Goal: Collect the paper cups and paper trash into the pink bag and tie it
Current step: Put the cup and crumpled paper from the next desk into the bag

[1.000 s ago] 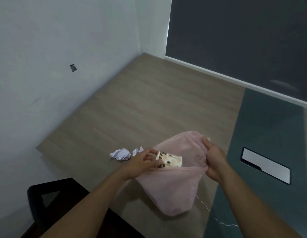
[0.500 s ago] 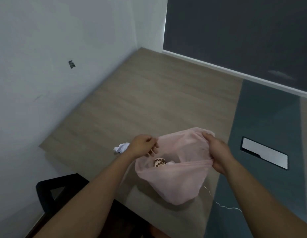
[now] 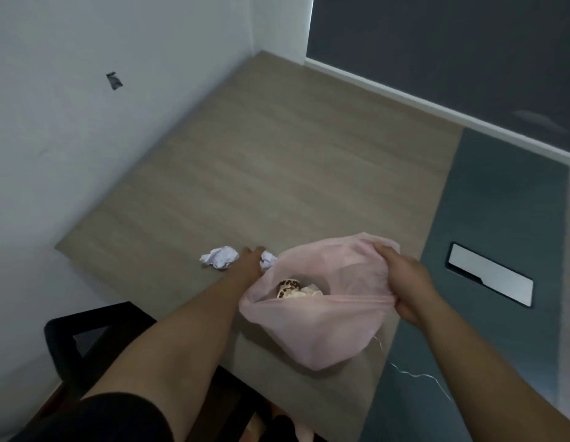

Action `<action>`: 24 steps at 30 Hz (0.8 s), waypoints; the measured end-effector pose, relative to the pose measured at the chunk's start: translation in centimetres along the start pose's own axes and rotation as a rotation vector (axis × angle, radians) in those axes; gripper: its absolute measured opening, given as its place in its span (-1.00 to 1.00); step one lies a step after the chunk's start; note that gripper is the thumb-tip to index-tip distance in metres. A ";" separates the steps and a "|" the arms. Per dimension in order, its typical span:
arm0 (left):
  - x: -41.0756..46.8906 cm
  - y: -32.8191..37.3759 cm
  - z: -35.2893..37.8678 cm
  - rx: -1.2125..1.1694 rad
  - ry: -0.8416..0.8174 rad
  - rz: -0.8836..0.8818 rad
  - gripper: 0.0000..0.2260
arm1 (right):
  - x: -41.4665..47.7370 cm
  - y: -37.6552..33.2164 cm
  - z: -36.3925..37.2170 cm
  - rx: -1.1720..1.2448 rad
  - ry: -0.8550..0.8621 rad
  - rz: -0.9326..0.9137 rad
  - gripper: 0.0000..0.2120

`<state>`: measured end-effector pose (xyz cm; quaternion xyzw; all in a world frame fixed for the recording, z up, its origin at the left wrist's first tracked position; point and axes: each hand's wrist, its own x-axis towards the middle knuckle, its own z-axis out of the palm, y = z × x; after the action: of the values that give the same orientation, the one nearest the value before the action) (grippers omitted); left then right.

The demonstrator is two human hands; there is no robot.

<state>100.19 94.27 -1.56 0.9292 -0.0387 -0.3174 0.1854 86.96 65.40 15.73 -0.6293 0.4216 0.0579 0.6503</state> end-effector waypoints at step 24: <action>-12.8 5.8 -3.0 -0.322 -0.275 0.228 -0.50 | -5.7 -1.9 2.8 0.000 -0.022 -0.018 -0.76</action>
<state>92.07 92.26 10.21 0.8252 -0.1170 -0.4202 0.3587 85.82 70.02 20.28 -0.6325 0.4086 0.0589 0.6554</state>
